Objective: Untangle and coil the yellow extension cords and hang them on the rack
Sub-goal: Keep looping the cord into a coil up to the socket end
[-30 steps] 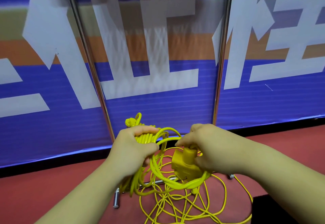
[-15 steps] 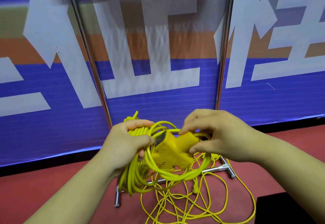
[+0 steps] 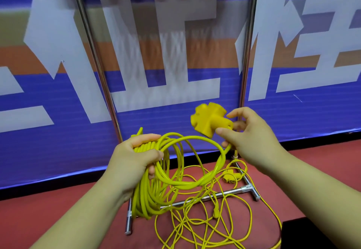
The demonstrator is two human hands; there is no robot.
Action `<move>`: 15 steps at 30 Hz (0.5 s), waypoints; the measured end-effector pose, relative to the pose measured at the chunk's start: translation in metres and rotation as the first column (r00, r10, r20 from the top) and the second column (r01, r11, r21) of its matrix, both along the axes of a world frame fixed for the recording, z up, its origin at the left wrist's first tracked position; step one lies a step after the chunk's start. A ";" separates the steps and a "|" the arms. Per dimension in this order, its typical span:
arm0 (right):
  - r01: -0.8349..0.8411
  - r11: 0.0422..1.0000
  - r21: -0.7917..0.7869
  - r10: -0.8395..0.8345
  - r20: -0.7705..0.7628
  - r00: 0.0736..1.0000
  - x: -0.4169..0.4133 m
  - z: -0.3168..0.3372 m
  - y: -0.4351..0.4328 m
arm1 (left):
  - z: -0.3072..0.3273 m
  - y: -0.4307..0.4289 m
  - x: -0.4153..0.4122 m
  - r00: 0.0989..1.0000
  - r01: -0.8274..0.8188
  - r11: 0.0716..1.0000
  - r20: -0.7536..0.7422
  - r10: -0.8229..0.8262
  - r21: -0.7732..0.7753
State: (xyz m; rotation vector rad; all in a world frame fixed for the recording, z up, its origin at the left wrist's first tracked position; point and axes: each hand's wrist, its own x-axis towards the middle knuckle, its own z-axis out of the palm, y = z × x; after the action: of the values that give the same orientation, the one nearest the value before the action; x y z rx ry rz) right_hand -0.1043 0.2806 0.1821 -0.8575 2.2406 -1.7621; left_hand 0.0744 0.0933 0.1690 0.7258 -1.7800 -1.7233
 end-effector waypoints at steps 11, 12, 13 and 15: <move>-0.233 0.961 0.149 0.205 0.184 0.961 0.007 -0.002 0.001 | 0.001 0.003 0.002 0.999 -0.031 0.997 -0.018 0.030 -0.072; -0.241 0.962 0.124 0.210 0.224 0.952 0.009 -0.002 0.000 | 0.001 0.004 0.002 0.999 -0.029 0.996 -0.018 0.028 -0.079; -0.250 0.962 0.107 0.216 0.260 0.941 0.009 -0.002 -0.001 | 0.002 0.004 0.002 0.999 -0.029 0.996 -0.020 0.027 -0.085; -0.274 0.958 0.085 0.230 0.344 0.910 0.011 -0.003 -0.002 | 0.002 0.005 0.002 0.999 -0.031 0.995 -0.024 0.029 -0.092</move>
State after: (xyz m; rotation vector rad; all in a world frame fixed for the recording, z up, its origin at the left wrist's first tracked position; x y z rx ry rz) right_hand -0.0930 0.2791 0.1789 -0.7233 1.9084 -1.4950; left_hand 0.0765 0.0980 0.1709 0.6884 -1.8114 -1.6119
